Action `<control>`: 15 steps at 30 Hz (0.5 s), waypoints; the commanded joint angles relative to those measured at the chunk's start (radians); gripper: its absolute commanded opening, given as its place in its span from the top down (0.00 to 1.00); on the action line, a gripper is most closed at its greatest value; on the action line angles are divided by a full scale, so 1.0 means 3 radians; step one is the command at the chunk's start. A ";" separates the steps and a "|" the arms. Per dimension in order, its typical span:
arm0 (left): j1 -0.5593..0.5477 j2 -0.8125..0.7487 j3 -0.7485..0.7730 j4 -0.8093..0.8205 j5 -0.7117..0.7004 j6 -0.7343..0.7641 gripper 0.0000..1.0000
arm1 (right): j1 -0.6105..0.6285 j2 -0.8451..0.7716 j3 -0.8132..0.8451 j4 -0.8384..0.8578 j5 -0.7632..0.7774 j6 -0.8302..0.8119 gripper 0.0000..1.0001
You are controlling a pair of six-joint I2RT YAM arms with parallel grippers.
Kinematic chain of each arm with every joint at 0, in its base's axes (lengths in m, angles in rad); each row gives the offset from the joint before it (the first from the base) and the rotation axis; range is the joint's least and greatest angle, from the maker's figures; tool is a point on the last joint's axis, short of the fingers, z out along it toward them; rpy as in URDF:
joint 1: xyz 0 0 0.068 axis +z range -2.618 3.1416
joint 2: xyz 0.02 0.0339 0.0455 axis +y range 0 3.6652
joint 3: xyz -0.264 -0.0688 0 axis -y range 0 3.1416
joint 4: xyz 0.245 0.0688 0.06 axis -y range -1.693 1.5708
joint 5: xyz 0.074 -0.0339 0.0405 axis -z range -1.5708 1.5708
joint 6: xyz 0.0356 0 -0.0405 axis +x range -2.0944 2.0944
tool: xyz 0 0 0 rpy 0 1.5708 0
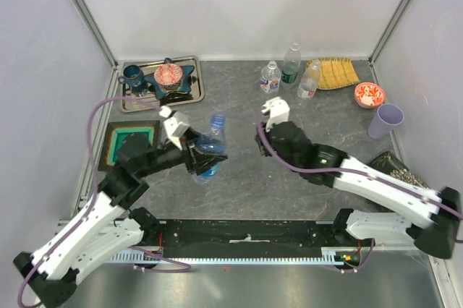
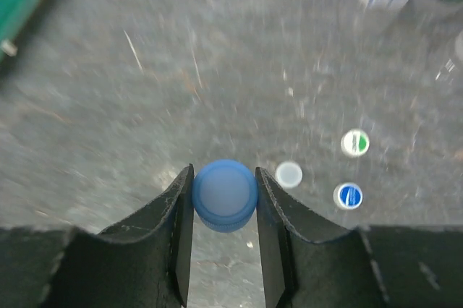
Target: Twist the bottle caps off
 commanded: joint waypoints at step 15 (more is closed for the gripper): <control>0.0000 -0.1016 -0.0158 -0.0809 -0.1122 0.0231 0.45 | -0.0337 0.2151 -0.0100 0.0914 -0.0788 0.0663 1.00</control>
